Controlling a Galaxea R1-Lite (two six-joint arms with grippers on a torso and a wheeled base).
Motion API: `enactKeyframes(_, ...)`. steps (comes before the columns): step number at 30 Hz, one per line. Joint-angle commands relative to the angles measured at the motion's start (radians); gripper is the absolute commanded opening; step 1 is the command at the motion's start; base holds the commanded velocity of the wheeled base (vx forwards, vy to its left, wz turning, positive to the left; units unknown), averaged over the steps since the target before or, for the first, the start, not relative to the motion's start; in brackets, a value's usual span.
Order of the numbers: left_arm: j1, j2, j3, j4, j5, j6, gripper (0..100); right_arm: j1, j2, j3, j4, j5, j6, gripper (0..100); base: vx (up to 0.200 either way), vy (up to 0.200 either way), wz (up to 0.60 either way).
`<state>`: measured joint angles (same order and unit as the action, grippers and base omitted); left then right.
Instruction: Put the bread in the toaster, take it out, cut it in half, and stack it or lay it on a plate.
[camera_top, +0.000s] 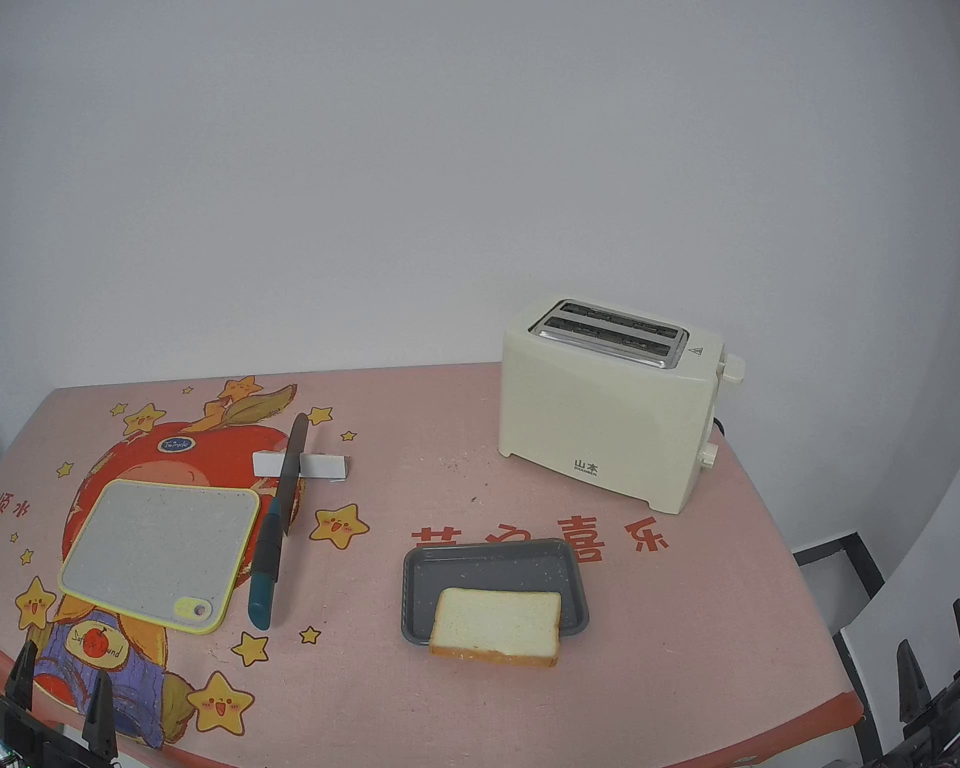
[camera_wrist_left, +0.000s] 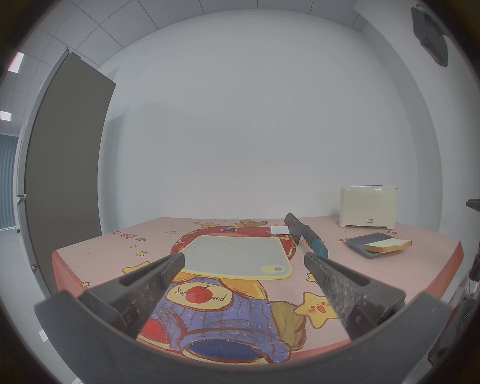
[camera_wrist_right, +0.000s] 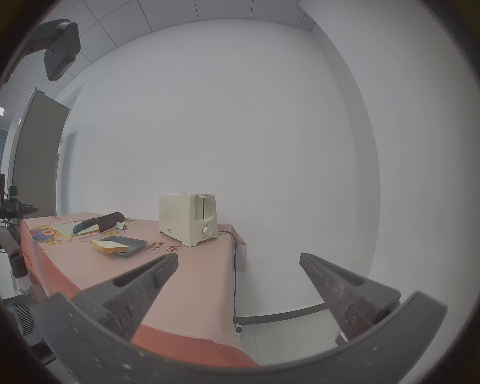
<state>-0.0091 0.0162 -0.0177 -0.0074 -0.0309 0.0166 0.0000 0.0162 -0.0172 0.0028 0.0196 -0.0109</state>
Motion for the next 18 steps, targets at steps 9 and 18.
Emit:
enactKeyframes(9, 0.000, -0.016, 0.018, 0.000, 0.000, 0.000, 100, 0.002, -0.016, 0.017, 0.000, 0.003, -0.003, 100, 0.000, 0.000, 0.00)
enactKeyframes(18, 0.000, -0.016, 0.018, 0.000, 0.000, 0.000, 100, 0.000, -0.016, 0.017, -0.107, -0.006, -0.006, 100, 0.000, 0.000, 0.00)
